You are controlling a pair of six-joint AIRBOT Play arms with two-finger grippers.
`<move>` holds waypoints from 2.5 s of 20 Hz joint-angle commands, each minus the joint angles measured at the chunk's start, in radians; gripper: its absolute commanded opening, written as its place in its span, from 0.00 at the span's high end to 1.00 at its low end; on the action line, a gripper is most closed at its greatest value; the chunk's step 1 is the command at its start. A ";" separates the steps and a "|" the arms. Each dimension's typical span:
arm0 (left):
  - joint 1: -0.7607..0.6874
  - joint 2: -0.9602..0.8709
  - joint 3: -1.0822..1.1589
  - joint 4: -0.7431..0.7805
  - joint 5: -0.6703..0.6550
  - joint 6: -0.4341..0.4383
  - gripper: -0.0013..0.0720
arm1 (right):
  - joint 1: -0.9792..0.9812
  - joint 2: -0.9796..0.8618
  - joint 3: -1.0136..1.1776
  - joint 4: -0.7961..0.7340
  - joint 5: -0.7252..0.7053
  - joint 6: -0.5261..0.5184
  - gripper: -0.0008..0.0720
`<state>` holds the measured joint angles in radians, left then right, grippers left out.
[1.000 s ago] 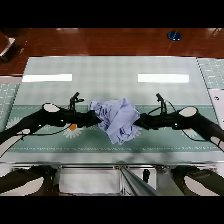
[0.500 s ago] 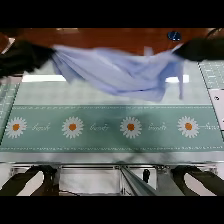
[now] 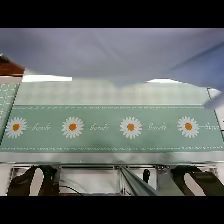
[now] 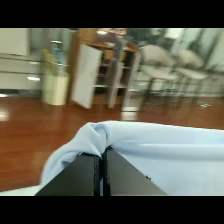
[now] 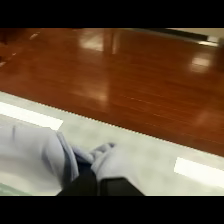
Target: Fold the shirts.
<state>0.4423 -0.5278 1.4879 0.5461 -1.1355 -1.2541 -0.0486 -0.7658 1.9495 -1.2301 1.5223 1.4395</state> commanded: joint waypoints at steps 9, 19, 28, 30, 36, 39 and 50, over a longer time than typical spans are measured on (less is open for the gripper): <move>-0.165 0.221 -0.663 0.209 -0.178 -0.023 0.96 | 0.000 0.133 -0.632 -0.045 -0.121 0.067 0.96; -0.306 0.001 -1.164 0.205 0.238 -0.009 0.96 | 0.005 -0.603 -0.488 0.181 -0.380 -0.035 0.96; -0.335 -0.403 -1.011 0.291 0.105 0.011 0.29 | -0.114 -0.780 -0.392 0.221 -0.114 -0.118 0.42; -0.240 -0.391 -0.937 0.326 0.048 0.011 0.29 | -0.196 -0.715 -0.447 0.100 -0.033 -0.122 0.42; 0.105 -0.362 -0.983 0.085 -0.103 0.047 0.29 | -0.456 -0.253 -1.223 0.175 -0.397 -0.104 0.42; 0.033 -0.480 -1.063 -0.093 -0.174 0.223 0.29 | -0.453 -0.126 -1.476 0.283 -0.450 -0.123 0.42; -0.217 -0.689 -0.996 -0.084 0.017 0.274 0.96 | -0.214 -0.119 -1.555 0.220 -0.315 -0.043 0.42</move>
<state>0.2451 -1.1992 0.4721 0.4679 -1.1465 -0.9970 -0.3408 -0.8883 0.4049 -0.9783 1.2026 1.3445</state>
